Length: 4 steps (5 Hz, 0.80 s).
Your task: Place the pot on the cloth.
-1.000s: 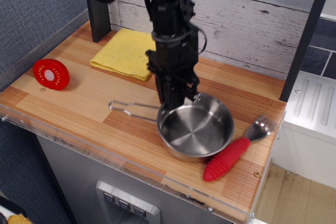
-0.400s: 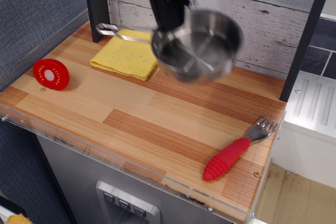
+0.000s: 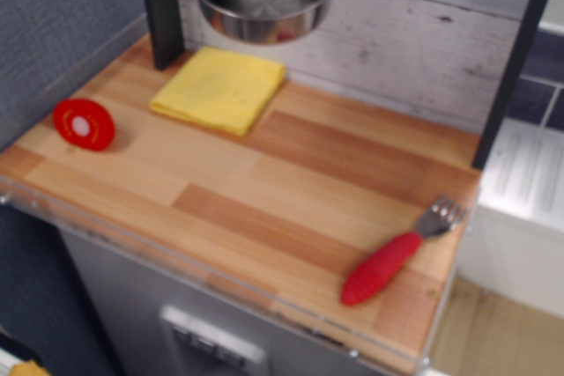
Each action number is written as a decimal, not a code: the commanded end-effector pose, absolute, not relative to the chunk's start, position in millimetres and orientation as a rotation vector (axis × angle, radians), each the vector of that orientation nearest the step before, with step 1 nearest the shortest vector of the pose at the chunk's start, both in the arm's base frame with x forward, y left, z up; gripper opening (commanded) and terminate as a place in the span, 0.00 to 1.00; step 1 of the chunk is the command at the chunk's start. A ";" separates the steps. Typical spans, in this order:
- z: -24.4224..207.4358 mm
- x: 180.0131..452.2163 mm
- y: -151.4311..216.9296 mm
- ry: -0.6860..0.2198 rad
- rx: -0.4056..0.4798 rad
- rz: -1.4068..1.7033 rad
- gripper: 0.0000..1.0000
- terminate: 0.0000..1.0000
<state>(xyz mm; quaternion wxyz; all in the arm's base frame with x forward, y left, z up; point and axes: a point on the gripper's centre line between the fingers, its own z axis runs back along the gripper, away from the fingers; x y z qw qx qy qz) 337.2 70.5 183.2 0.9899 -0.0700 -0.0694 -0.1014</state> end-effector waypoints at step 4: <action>121.8 353.2 128.8 -0.137 0.098 -0.058 0.00 0.00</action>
